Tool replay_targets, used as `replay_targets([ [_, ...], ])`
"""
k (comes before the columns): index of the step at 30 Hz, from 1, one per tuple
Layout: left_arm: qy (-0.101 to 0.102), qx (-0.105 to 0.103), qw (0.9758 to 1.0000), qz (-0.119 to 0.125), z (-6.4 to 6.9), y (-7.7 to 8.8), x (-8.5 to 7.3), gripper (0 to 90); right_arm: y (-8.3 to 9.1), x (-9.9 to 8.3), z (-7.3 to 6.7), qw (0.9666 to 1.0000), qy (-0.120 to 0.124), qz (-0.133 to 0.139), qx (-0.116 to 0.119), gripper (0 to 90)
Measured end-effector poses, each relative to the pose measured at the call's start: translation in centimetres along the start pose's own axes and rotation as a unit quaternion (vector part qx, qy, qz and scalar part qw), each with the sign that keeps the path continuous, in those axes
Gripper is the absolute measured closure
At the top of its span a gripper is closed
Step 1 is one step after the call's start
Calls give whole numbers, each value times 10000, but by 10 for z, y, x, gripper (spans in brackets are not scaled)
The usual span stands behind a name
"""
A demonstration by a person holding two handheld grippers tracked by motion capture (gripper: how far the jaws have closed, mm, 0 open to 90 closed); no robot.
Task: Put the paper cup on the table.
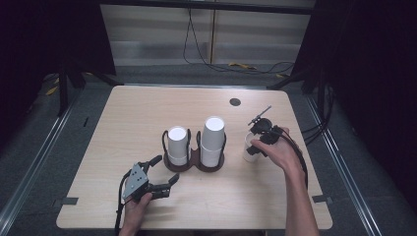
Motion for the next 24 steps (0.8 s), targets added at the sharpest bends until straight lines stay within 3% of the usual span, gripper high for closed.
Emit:
replay_targets([
  [7, -1, 6, 10000, 4, 0, 0, 0, 153, -3, -3, -1, 9999, 58, 122, 48, 162],
  [16, -31, 17, 10000, -17, 0, 0, 0, 153, -2, -8, -1, 9992, -33, 353, 193, 146],
  [19, -36, 11, 10000, -21, 0, 0, 0, 153, 0, -10, 0, 9992, -70, 357, 135, 148],
  [24, -47, 0, 10000, -19, 0, 0, 0, 153, 9, -13, 1, 9975, -211, 658, 114, 146],
])
Point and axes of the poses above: each handheld gripper's, and its own axes: y roughly backward along the jaws, x roughly out of its top, z roughly to its right, the point moved 2 cm from there along -y, roughly forward along the jaws, and after that the axes turned 12 degrees about -z, right-handed, at the moved point
